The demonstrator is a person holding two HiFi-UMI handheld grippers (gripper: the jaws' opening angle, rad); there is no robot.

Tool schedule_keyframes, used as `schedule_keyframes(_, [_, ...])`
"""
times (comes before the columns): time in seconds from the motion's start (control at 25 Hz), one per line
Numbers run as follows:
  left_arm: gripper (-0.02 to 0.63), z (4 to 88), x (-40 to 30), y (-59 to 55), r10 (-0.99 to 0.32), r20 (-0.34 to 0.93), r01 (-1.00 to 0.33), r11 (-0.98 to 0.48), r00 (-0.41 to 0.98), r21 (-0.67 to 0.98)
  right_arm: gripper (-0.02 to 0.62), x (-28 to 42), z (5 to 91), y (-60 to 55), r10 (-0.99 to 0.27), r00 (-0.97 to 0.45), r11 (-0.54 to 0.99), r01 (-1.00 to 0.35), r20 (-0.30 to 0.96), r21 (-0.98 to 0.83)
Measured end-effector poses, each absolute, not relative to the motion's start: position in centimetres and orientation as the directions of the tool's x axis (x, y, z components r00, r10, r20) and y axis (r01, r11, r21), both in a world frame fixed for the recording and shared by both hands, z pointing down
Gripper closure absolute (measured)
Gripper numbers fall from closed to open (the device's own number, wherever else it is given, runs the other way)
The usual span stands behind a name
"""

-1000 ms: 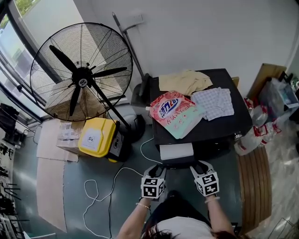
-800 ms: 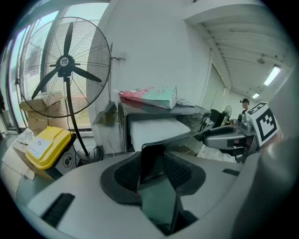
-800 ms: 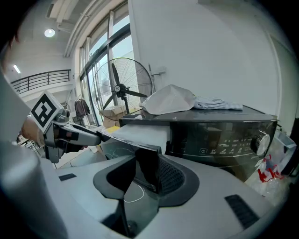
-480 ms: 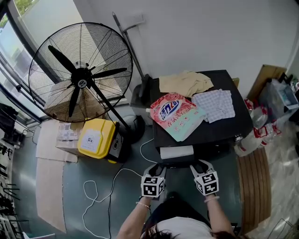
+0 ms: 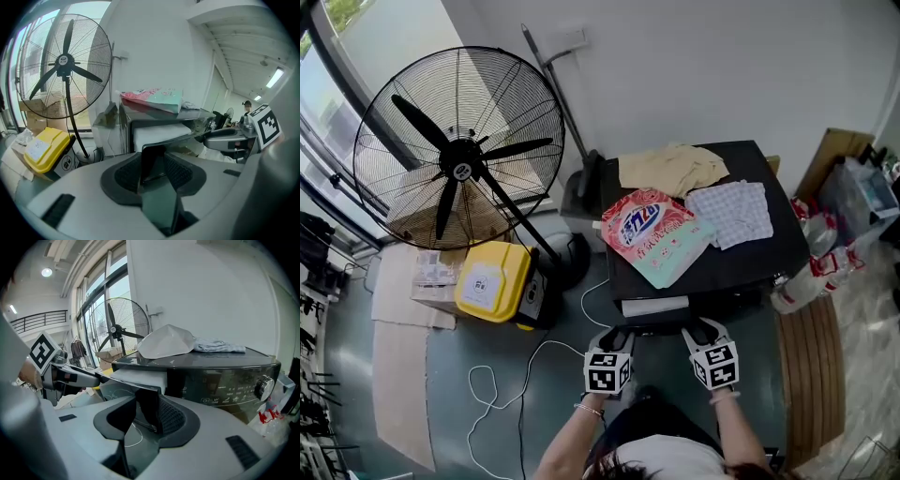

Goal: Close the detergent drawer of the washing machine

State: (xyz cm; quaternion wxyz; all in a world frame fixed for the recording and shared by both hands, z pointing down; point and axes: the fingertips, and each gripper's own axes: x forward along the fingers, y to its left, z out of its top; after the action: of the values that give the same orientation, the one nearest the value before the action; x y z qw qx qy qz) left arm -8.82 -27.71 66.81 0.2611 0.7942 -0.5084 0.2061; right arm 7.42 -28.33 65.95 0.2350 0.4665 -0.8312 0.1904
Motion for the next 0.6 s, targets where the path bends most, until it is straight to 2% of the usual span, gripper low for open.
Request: schedule_keyframes(0.6, [0.448, 66.6, -9.1, -30.0, -0.708, 0.585, -0.917, -0.337, 0.395, 0.213, 0.425, 7.2, 65.7, -30.5, -0.703, -0.436, 0.47, -0.878, 0.562, -0.094])
